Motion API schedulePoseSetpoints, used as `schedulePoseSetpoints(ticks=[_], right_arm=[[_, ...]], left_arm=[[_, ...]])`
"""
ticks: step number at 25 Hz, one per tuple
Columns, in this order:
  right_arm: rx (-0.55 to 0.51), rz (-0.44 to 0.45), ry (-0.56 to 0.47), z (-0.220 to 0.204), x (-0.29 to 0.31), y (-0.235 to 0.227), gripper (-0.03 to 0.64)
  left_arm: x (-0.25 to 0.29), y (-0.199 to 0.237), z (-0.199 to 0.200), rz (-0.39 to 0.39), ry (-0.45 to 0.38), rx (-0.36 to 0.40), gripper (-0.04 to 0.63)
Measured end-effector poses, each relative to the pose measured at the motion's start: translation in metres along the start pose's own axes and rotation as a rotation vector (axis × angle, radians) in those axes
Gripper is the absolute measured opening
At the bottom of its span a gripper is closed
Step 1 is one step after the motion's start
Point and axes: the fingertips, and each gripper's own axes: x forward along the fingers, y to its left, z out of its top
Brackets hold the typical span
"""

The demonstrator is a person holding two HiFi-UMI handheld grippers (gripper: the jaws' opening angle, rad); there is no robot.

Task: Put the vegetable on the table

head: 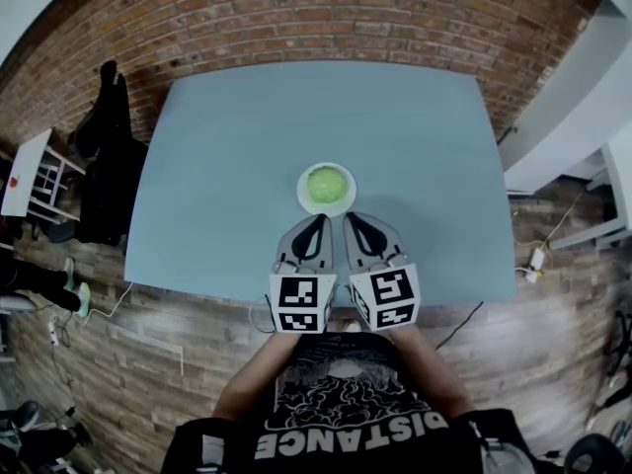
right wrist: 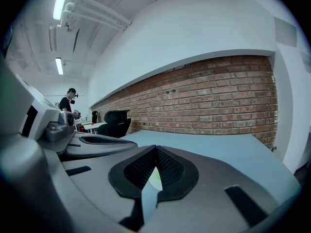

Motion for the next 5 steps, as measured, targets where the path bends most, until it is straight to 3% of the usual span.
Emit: schedulePoseSetpoints(ticks=[5], right_arm=[[0.003,0.002,0.002,-0.0003,0.0019,0.002,0.008]], left_arm=[[-0.0007,0.0018,-0.0015,-0.002,0.005,-0.001,0.0]])
